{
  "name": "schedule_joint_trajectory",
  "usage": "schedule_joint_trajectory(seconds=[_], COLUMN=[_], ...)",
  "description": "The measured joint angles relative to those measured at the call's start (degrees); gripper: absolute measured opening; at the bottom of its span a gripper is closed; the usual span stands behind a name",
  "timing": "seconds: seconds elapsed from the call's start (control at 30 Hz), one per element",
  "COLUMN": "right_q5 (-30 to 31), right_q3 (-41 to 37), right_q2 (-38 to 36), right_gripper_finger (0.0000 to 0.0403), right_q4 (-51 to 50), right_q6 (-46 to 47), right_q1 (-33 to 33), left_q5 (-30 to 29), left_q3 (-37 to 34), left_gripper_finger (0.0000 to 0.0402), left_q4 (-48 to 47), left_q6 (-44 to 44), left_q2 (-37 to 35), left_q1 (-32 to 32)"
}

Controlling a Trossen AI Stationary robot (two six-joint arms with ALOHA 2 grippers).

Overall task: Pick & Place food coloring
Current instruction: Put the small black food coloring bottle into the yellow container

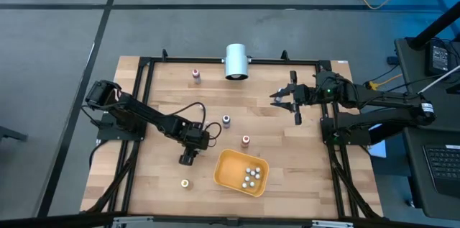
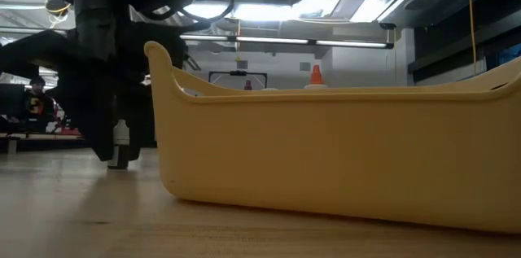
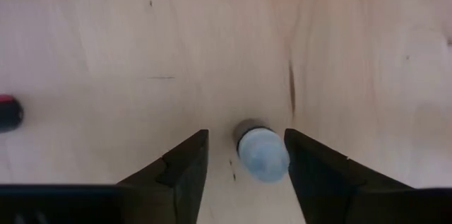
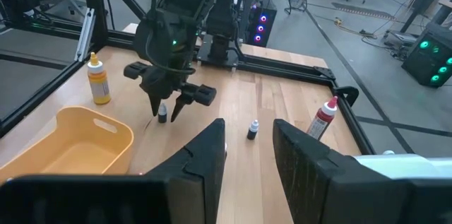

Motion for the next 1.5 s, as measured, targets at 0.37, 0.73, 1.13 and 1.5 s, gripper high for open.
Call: schedule_joint_trajectory(seconds=[0.37, 0.73, 1.13, 1.5], right_q5=[0.0, 0.0, 0.0, 0.0], right_q3=[0.0, 0.0, 0.0, 0.0], right_q2=[0.0, 0.0, 0.0, 0.0], right_gripper_finger=[0.0123, 0.0123, 0.0123, 0.0123], right_q4=[0.0, 0.0, 0.0, 0.0], right_q6=[0.0, 0.0, 0.0, 0.0], right_q1=[0.0, 0.0, 0.0, 0.0], left_q5=[2.5, 2.5, 2.5, 2.5], left_q3=[0.0, 0.0, 5.2, 18.3], left_gripper_finger=[0.0100, 0.0085, 0.0082, 0.0077], left_q4=[1.2, 1.1, -7.3, -18.2], left_q6=[0.0, 0.1, 3.5, 9.2], left_q2=[0.0, -0.1, -0.6, -1.4], left_q1=[0.0, 0.0, 0.0, 0.1])
